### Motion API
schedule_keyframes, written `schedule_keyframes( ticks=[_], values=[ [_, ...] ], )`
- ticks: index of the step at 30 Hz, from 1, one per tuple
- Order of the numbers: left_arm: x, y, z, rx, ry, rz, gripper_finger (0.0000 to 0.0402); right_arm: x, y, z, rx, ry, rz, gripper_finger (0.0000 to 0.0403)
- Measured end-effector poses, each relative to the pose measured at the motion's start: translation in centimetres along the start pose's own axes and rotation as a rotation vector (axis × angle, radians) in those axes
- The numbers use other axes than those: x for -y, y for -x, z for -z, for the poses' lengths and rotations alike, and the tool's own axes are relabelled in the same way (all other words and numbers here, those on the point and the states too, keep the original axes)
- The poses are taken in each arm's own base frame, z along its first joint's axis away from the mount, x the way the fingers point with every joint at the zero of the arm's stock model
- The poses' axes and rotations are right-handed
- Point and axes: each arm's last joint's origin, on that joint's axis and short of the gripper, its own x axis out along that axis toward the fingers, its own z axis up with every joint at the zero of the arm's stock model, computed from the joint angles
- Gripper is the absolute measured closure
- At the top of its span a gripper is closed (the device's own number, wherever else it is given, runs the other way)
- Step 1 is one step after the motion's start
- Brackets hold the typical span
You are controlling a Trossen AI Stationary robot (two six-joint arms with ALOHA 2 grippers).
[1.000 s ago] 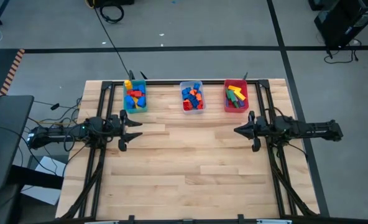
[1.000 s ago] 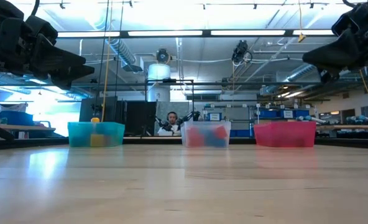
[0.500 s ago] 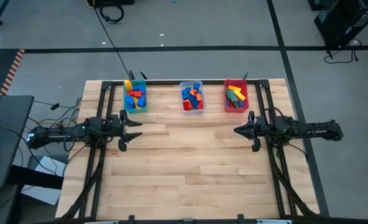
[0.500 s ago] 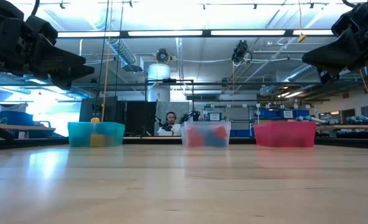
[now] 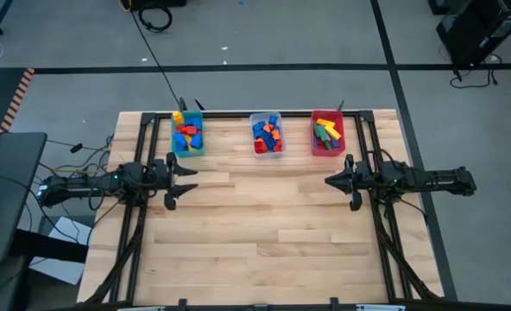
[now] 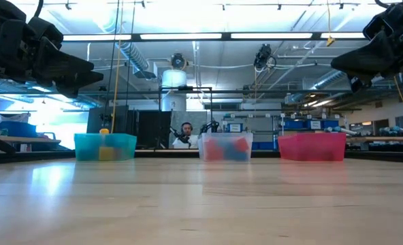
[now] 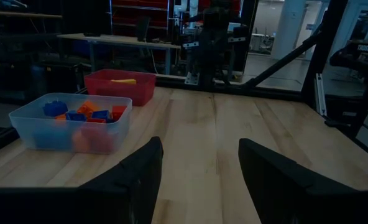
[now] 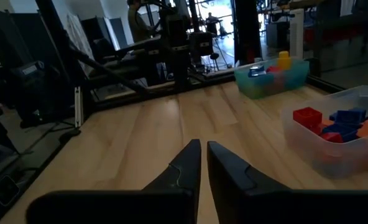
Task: Sort blocks by size
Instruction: Return to Home Position
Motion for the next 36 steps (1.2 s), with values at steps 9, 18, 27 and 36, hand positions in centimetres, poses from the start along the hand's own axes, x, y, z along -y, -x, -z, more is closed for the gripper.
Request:
schedule_keyframes(
  ticks=[9, 18, 27, 36],
  values=[
    [0.0, 0.0, 0.0, 0.0, 0.0, 0.0, 0.0183, 0.0, 0.0, -0.01, 0.0, 0.0, 0.0, 0.0362],
    [0.0, 0.0, 0.0, 0.0, 0.0, 0.0, 0.0183, 0.0, 0.0, -0.01, 0.0, 0.0, -0.001, 0.0361],
    [0.0, 0.0, 0.0, 0.0, 0.0, 0.0, 0.0183, 0.0, 0.0, -0.01, 0.0, 0.0, -0.001, 0.0362],
    [0.0, 0.0, 0.0, 0.0, 0.0, 0.0, 0.0183, -0.01, 0.0, -0.01, 0.0, 0.0, -0.001, 0.0362]
  ],
)
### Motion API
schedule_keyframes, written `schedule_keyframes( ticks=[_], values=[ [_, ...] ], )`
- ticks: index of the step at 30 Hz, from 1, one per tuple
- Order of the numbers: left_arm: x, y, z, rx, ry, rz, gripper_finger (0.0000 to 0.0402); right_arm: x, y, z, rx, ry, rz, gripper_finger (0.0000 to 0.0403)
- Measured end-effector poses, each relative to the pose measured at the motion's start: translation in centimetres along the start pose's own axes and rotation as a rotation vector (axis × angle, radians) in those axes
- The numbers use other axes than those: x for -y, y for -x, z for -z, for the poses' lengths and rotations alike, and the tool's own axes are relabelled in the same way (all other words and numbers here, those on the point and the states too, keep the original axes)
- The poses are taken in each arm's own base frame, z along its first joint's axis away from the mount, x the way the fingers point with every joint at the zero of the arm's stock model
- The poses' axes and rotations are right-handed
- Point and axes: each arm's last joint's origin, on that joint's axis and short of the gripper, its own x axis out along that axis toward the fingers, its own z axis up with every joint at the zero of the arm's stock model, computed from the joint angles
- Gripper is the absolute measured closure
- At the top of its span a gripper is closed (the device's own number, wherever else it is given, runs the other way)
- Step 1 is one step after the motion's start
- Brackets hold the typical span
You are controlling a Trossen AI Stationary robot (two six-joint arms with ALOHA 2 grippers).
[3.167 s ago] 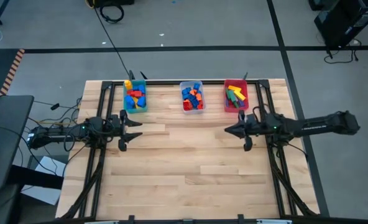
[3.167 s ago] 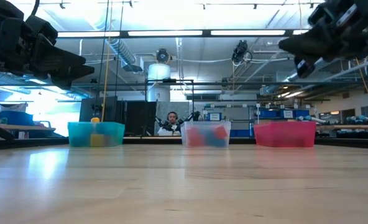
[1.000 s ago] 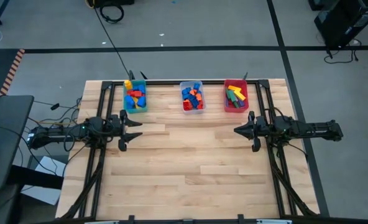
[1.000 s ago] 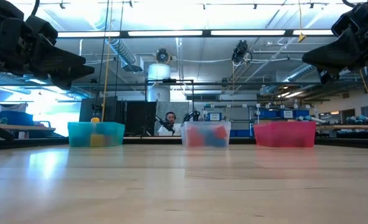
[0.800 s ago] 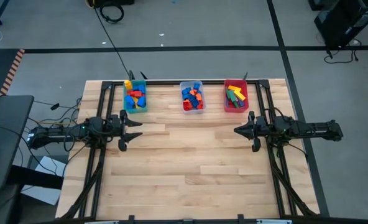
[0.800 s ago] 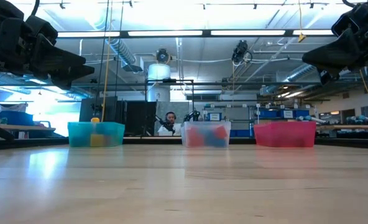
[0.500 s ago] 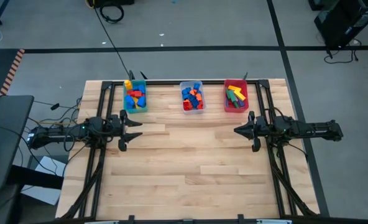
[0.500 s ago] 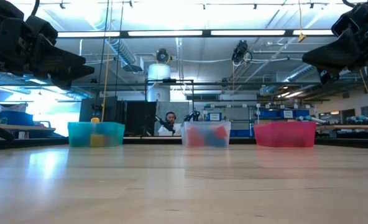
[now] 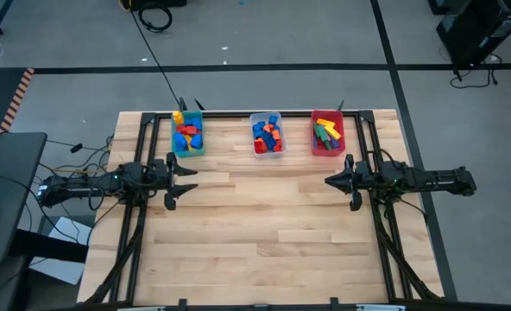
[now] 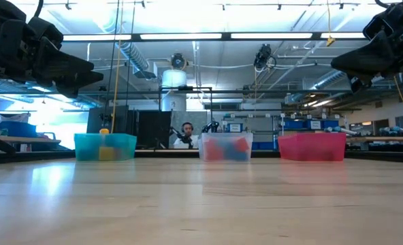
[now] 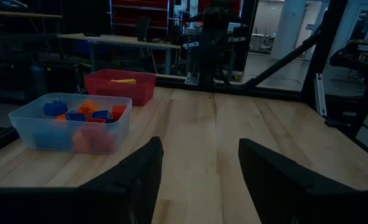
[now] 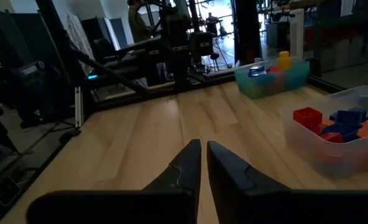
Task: Sort blocks by size
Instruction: Return to Home Position
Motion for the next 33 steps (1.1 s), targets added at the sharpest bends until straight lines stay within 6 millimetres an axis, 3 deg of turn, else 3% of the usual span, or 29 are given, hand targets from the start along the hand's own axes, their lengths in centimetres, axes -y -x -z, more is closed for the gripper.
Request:
schedule_keyframes(
  ticks=[33],
  values=[
    [0.0, 0.0, 0.0, 0.0, 0.0, 0.0, 0.0183, 0.0, 0.0, -0.01, 0.0, 0.0, 0.0, 0.036]
  ],
)
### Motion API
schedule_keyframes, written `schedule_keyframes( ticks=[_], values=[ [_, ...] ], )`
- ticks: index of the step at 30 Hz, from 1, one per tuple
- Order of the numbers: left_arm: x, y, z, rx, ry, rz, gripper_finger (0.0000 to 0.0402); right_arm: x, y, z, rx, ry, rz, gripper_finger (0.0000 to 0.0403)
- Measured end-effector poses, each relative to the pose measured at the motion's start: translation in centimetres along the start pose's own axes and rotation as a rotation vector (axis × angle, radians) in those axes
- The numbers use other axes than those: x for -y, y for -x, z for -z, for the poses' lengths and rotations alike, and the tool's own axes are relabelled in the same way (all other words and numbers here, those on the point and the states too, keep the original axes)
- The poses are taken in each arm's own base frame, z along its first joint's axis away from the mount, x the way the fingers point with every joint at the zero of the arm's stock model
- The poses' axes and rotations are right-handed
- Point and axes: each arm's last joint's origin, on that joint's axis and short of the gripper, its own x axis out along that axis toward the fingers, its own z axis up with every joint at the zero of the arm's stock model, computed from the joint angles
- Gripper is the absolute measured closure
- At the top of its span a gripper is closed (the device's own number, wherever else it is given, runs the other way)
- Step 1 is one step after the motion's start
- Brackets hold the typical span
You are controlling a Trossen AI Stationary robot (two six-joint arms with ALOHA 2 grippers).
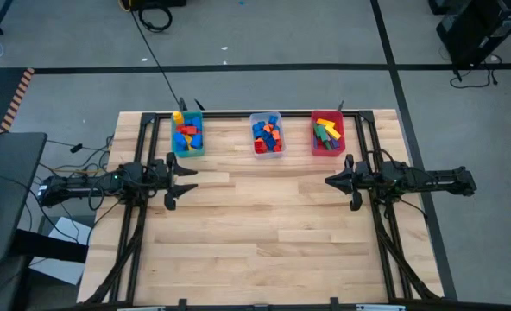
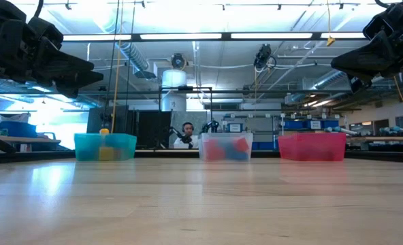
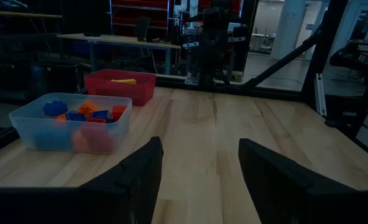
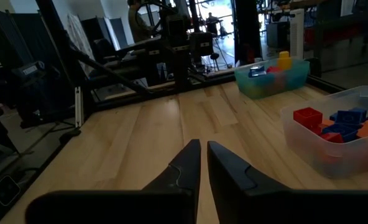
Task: Sort blocks by size
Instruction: Return to Home Position
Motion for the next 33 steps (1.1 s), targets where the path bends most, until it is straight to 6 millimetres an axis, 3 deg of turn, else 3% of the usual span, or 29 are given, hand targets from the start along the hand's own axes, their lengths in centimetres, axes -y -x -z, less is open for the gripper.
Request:
schedule_keyframes(
  ticks=[33],
  values=[
    [0.0, 0.0, 0.0, 0.0, 0.0, 0.0, 0.0183, 0.0, 0.0, 0.0, 0.0, 0.0, 0.0, 0.0363]
  ],
)
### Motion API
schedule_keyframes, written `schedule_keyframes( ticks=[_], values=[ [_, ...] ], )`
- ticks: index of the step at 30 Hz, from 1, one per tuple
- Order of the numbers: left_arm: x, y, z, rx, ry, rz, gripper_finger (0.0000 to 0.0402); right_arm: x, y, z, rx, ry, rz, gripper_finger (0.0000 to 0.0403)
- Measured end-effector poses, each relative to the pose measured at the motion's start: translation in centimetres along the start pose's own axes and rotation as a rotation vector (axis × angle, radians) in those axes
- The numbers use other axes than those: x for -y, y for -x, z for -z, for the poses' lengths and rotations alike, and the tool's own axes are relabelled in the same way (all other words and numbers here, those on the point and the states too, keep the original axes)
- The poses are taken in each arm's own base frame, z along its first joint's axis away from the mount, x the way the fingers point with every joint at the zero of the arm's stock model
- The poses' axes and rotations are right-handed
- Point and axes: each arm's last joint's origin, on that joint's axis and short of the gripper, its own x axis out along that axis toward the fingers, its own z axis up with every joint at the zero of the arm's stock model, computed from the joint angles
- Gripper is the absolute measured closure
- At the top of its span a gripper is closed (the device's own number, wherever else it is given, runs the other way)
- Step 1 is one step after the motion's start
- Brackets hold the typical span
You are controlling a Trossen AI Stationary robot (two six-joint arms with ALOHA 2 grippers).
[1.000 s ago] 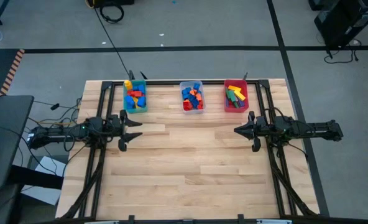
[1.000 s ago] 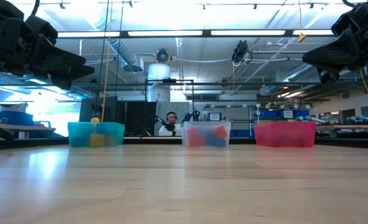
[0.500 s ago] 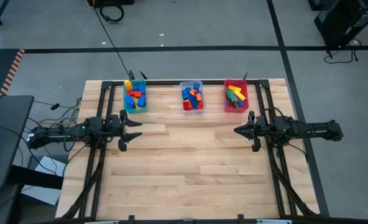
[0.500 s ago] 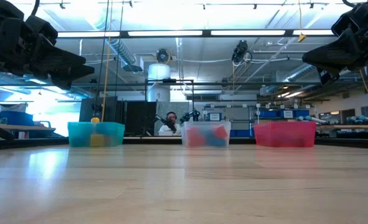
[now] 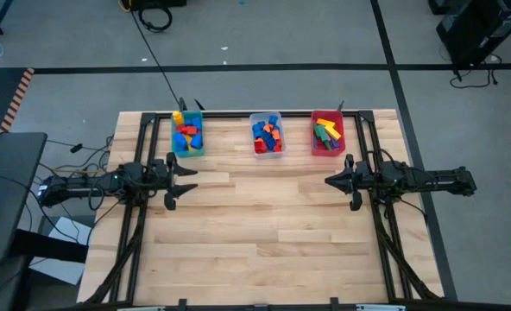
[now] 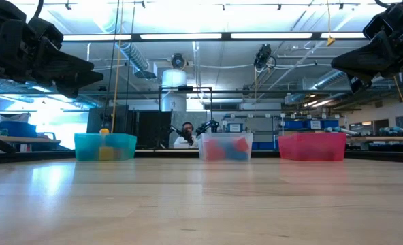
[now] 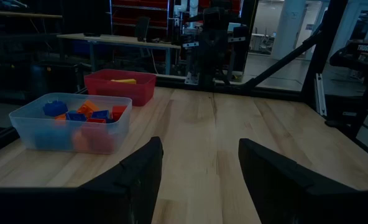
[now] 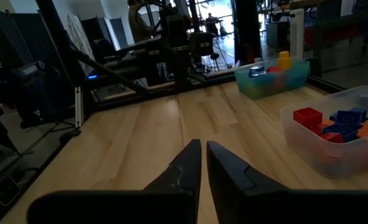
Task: Sort blocks by size
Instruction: Return to Home Position
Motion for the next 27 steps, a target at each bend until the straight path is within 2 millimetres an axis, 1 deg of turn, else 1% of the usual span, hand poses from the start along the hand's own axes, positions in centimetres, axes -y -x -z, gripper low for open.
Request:
schedule_keyframes(
  ticks=[18, 27],
  values=[
    [0.0, 0.0, -0.01, 0.0, 0.0, 0.0, 0.0183, 0.0, 0.0, 0.0, 0.0, 0.0, 0.0, 0.037],
    [0.0, 0.0, -0.01, 0.0, 0.0, 0.0, 0.0183, 0.0, 0.0, 0.0, 0.0, 0.0, 0.0, 0.0367]
  ],
)
